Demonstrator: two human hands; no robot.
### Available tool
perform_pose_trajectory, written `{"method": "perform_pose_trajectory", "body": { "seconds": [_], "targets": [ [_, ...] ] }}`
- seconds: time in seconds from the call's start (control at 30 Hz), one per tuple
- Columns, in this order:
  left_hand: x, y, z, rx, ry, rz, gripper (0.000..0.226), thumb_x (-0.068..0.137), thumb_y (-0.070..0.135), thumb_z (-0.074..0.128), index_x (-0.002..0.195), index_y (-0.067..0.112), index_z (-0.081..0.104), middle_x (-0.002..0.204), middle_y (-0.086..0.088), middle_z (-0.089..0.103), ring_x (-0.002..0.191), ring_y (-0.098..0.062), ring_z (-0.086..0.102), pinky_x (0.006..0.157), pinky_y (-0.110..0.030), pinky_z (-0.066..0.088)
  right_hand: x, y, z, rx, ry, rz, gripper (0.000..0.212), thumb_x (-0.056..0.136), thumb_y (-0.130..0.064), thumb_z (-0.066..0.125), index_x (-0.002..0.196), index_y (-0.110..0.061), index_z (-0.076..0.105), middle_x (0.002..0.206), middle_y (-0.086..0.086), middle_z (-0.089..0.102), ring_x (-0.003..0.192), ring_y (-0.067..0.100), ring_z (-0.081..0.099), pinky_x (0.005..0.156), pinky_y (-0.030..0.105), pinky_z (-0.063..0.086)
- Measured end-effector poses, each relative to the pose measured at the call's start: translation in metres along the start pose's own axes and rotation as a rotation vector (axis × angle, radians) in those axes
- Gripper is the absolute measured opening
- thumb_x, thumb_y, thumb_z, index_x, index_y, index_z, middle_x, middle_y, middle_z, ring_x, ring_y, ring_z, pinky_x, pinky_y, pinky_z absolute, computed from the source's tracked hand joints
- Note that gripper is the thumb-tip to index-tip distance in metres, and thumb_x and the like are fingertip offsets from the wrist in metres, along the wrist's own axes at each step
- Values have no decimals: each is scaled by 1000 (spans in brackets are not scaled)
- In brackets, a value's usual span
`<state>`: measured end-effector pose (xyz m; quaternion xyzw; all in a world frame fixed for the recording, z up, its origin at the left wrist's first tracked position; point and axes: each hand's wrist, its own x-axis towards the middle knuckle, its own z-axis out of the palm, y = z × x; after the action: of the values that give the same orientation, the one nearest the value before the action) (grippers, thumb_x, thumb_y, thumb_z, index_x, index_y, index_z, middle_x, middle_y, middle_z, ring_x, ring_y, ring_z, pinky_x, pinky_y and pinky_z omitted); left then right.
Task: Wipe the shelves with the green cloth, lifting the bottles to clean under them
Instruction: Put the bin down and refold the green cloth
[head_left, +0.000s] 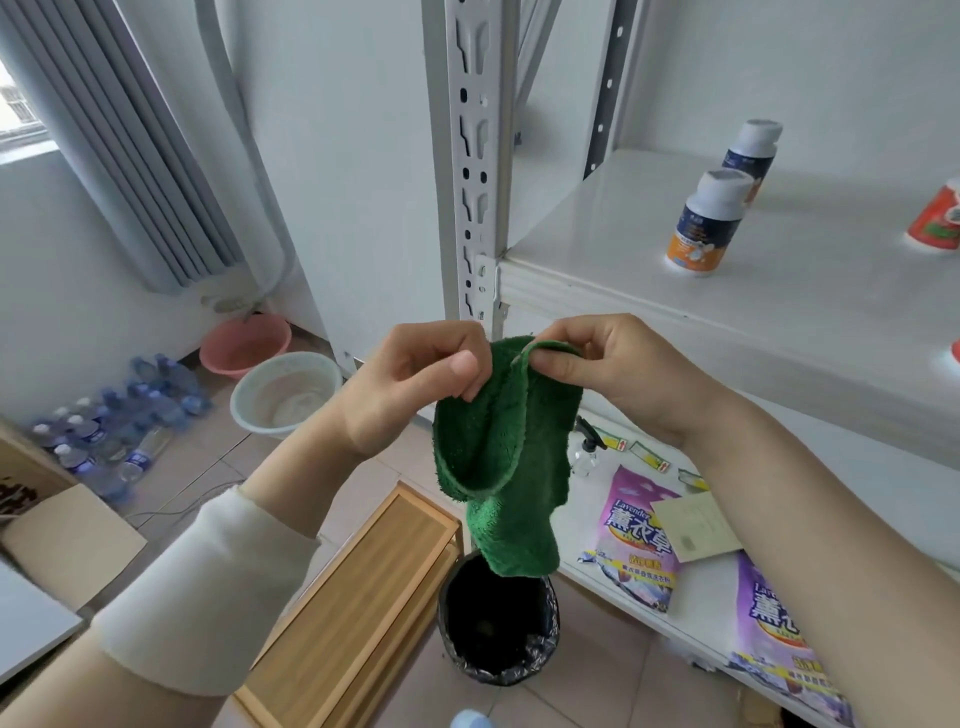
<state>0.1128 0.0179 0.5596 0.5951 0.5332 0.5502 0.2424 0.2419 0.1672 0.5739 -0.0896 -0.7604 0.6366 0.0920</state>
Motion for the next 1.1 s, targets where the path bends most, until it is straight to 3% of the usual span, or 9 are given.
{"method": "perform_pose_trajectory", "body": {
  "seconds": [0.23,0.37,0.47,0.53,0.63,0.77,0.9,1.0,1.1],
  "targets": [
    [-25,-34,14,511,92,114,47,69,60,62,92,20,54,101,1,49,97,-6,51,87,-18,44,-6,3,-2,-16,230,-7,16,75,-10,68,65,-23,68,70,3,65,62,6,60,65,16,50],
    [-26,-49,17,637,187,45,25,75,33,66,81,13,53,113,-3,42,87,-4,53,82,-4,44,-11,-3,-11,-20,277,-12,11,72,-11,69,68,-21,67,63,-4,65,58,1,58,60,11,48],
    [-15,-36,7,532,290,-80,13,78,24,61,76,15,51,112,4,52,82,-4,61,78,-4,48,-15,-9,-27,-49,367,-26,7,62,-19,73,65,-22,69,62,-6,66,64,4,58,67,14,46],
    [-3,-20,3,347,348,-154,13,82,20,61,76,21,49,95,8,61,81,-1,63,74,-9,50,-19,-11,-35,-166,404,-31,13,66,-16,75,63,-27,71,72,11,62,73,17,51,74,25,41],
    [16,1,2,211,364,-192,14,86,10,59,78,14,48,77,-8,62,72,-8,61,68,-21,53,-24,-15,-43,-296,407,-82,21,69,-14,75,72,-33,69,75,9,57,72,18,47,76,28,40],
    [35,28,5,87,336,-156,25,85,1,59,95,22,50,92,-32,64,80,-36,66,70,-36,58,-39,-28,-52,-305,468,-66,38,67,-13,76,96,-32,62,72,-7,49,62,3,45,76,19,42],
    [56,52,15,150,297,-87,30,85,4,60,97,31,56,94,-39,59,85,-45,62,68,-28,59,-61,-49,-61,-279,486,-7,22,70,-12,74,80,-30,66,96,15,66,84,18,53,89,43,49],
    [82,71,26,174,282,-28,28,86,3,59,89,31,59,85,-32,62,76,-26,66,62,-20,55,-76,-74,-79,-246,562,3,20,74,-8,70,72,-27,63,84,4,62,84,22,53,89,51,48],
    [123,89,40,144,277,-6,21,87,4,58,91,25,58,82,1,68,71,-2,67,61,-16,53,-83,-100,-107,-257,676,-30,21,76,-7,69,72,-26,61,79,-2,56,83,19,52,76,41,48]
  ]
}}
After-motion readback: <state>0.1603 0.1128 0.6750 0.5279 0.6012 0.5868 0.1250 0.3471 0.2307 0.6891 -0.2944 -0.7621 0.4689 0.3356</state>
